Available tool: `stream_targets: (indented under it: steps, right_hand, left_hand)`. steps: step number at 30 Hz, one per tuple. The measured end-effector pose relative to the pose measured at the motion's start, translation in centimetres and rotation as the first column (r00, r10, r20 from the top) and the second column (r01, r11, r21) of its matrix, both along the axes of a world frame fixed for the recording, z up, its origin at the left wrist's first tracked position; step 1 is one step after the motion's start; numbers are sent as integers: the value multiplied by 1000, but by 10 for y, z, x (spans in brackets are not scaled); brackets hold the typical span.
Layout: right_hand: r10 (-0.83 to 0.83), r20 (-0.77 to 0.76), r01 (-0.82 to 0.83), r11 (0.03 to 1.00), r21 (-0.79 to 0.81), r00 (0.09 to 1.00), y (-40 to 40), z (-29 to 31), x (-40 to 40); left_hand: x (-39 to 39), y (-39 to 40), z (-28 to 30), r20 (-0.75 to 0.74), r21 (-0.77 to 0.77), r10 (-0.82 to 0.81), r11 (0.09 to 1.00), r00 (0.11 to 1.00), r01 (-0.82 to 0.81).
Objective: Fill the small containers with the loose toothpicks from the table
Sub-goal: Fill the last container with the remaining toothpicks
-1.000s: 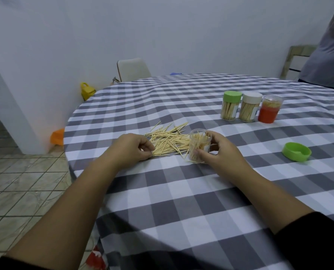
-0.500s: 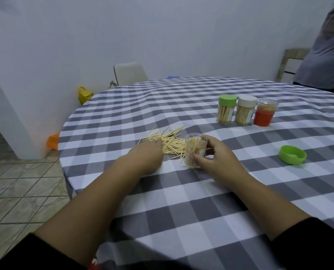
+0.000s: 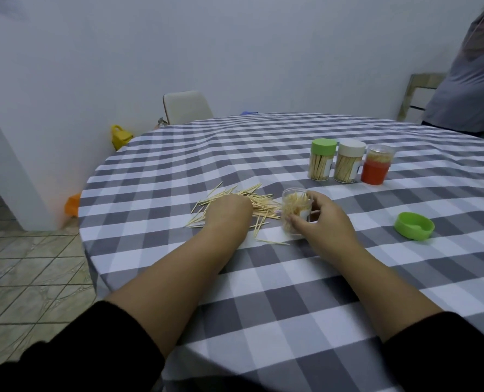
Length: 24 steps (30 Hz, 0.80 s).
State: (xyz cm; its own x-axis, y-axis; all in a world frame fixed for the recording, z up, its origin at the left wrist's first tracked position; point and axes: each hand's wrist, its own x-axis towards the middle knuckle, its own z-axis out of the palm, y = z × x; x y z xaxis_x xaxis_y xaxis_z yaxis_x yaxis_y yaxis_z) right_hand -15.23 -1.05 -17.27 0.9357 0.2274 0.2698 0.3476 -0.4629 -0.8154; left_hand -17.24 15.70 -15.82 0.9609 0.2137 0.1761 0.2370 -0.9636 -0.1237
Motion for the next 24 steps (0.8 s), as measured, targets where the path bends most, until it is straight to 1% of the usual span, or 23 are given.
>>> stream_targets:
  steps: [4, 6, 10, 12, 14, 15, 16, 18, 20, 23, 24]
  right_hand:
    - [-61, 0, 61, 998, 0, 998, -6, 1, 6]
    - [-91, -9, 91, 996, -7, 996, -8, 1, 8]
    - [-116, -14, 116, 993, -13, 993, -13, 1, 11]
    - [-126, -16, 126, 992, -17, 992, -14, 1, 13]
    - [-137, -26, 137, 990, -22, 990, -15, 0, 15]
    - [-139, -27, 138, 990, -24, 990, -15, -1, 16]
    - [-140, -27, 140, 990, -29, 990, -15, -1, 17]
    - [-140, -34, 138, 989, -46, 990, -14, -2, 18]
    - [-135, -45, 132, 990, -55, 990, -12, -2, 18]
    - [-133, -46, 130, 989, -74, 990, -10, -1, 18]
    - [-132, -46, 128, 989, -77, 990, -10, 0, 17]
  left_hand:
    - [8, -3, 3, 74, -45, -28, 998, 997, 32]
    - [15, -8, 9, 87, -94, -35, 995, 996, 43]
    - [31, -24, 24, 87, -285, -39, 956, 995, 62]
    - [36, -32, 22, 176, -406, -56, 905, 983, 125]
    - [40, -36, 13, 303, -536, -30, 821, 953, 196]
    - [42, -36, 9, 342, -589, -16, 776, 940, 227]
    - [43, -37, 5, 361, -644, -10, 720, 932, 257]
    - [44, -37, 5, 384, -757, 1, 573, 923, 314]
    - [42, -33, 8, 431, -809, 25, 453, 902, 374]
    - [38, -32, 12, 487, -836, 66, 326, 871, 442]
    - [36, -33, 14, 496, -851, 95, 251, 863, 461]
